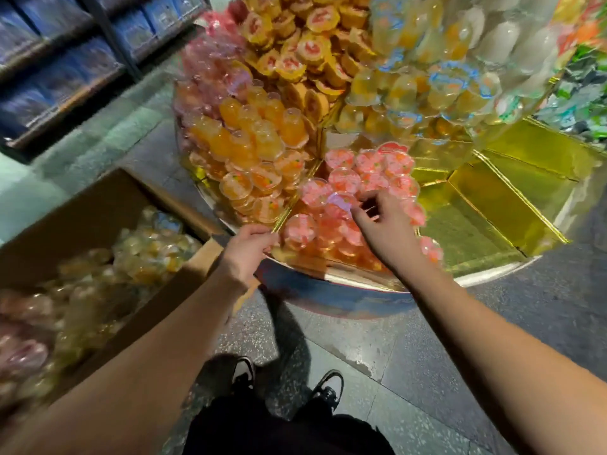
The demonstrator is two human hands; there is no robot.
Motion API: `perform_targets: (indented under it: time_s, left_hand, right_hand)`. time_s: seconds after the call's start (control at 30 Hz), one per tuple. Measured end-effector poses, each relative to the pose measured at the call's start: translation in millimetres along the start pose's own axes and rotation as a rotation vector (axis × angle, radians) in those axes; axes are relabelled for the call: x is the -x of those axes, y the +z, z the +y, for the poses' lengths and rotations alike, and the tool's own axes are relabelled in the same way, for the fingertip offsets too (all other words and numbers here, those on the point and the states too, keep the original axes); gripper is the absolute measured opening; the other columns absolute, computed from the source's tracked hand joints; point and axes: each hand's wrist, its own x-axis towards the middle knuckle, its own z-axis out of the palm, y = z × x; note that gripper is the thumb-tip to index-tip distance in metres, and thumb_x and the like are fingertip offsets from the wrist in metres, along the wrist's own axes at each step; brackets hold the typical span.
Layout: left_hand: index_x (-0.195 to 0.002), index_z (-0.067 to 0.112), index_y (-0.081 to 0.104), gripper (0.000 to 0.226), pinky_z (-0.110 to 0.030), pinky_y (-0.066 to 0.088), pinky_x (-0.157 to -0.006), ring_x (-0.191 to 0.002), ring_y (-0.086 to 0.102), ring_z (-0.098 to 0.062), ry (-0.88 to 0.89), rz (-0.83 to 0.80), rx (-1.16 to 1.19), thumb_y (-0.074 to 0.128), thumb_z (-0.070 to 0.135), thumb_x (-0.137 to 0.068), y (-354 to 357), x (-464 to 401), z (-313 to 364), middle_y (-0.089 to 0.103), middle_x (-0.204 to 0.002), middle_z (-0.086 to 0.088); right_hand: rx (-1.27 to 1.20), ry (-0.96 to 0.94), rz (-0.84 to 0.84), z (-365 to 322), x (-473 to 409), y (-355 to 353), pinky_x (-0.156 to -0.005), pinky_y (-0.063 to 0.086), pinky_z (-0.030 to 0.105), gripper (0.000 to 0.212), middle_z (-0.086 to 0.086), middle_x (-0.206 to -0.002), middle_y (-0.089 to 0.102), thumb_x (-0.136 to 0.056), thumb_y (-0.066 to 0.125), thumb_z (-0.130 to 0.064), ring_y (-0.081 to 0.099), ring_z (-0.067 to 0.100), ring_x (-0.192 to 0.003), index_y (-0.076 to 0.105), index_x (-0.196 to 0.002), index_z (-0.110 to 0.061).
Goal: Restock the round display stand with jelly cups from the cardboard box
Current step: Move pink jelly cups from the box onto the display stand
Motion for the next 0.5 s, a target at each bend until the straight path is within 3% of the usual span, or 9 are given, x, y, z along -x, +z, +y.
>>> perform_targets:
  time_s: [0.07, 0.13, 0.27, 0.33, 0.4, 0.5]
  left_hand:
    - [-0.101, 0.019, 0.059, 0.011, -0.018, 0.045, -0.063, -0.081, 0.057, -0.015, 0.059, 0.083, -0.063, 0.065, 0.015, -0.092, -59, 7, -2, 0.062, -0.092, -0.002]
    - [-0.106, 0.016, 0.058, 0.015, -0.022, 0.047, -0.073, -0.089, 0.06, -0.02, 0.11, 0.15, -0.159, 0.065, 0.015, -0.093, -119, 15, -14, 0.062, -0.098, -0.003]
    - [-0.124, 0.008, 0.057, 0.034, -0.034, 0.045, -0.089, -0.107, 0.06, -0.027, -0.004, 0.35, -0.263, 0.064, 0.017, -0.092, -231, 33, -40, 0.062, -0.112, -0.007]
    - [-0.128, 0.007, 0.056, 0.036, -0.031, 0.043, -0.087, -0.113, 0.059, -0.029, -0.089, 0.422, -0.25, 0.062, 0.018, -0.094, -283, 42, -60, 0.062, -0.118, -0.01]
    - [-0.127, 0.005, 0.056, 0.035, -0.024, 0.038, -0.082, -0.115, 0.057, -0.03, -0.159, 0.488, -0.255, 0.06, 0.018, -0.095, -331, 51, -83, 0.061, -0.124, -0.013]
    - [-0.115, 0.008, 0.061, 0.022, -0.018, 0.039, -0.071, -0.103, 0.057, -0.025, -0.245, 0.549, -0.233, 0.06, 0.016, -0.095, -397, 69, -122, 0.06, -0.109, -0.007]
  right_hand:
    - [0.097, -0.103, -0.236, -41, -6, 42, -0.074, 0.044, 0.029, 0.018, 0.002, -0.095, 0.063, -0.094, 0.061, -0.026, 0.059, 0.015, -0.086, 0.063, -0.104, -0.011]
    - [0.2, -0.198, -0.448, -79, -5, 90, -0.073, 0.043, 0.03, 0.021, 0.003, -0.097, 0.063, -0.096, 0.058, -0.029, 0.058, 0.018, -0.089, 0.064, -0.106, -0.011]
    - [0.345, -0.349, -0.772, -143, 14, 197, -0.077, 0.042, 0.035, 0.021, 0.005, -0.098, 0.063, -0.098, 0.052, -0.03, 0.058, 0.021, -0.089, 0.063, -0.107, -0.014]
    - [0.391, -0.4, -0.87, -165, 26, 251, -0.083, 0.043, 0.037, 0.021, 0.006, -0.102, 0.062, -0.098, 0.05, -0.028, 0.058, 0.023, -0.093, 0.063, -0.107, -0.013]
    - [0.428, -0.412, -0.954, -181, 39, 304, -0.076, 0.043, 0.035, 0.019, 0.006, -0.1, 0.061, -0.098, 0.05, -0.027, 0.059, 0.024, -0.094, 0.062, -0.104, -0.012]
    - [0.546, -0.42, -1.048, -194, 59, 382, -0.078, 0.044, 0.035, 0.02, 0.01, -0.104, 0.062, -0.098, 0.05, -0.03, 0.059, 0.03, -0.098, 0.06, -0.107, -0.015]
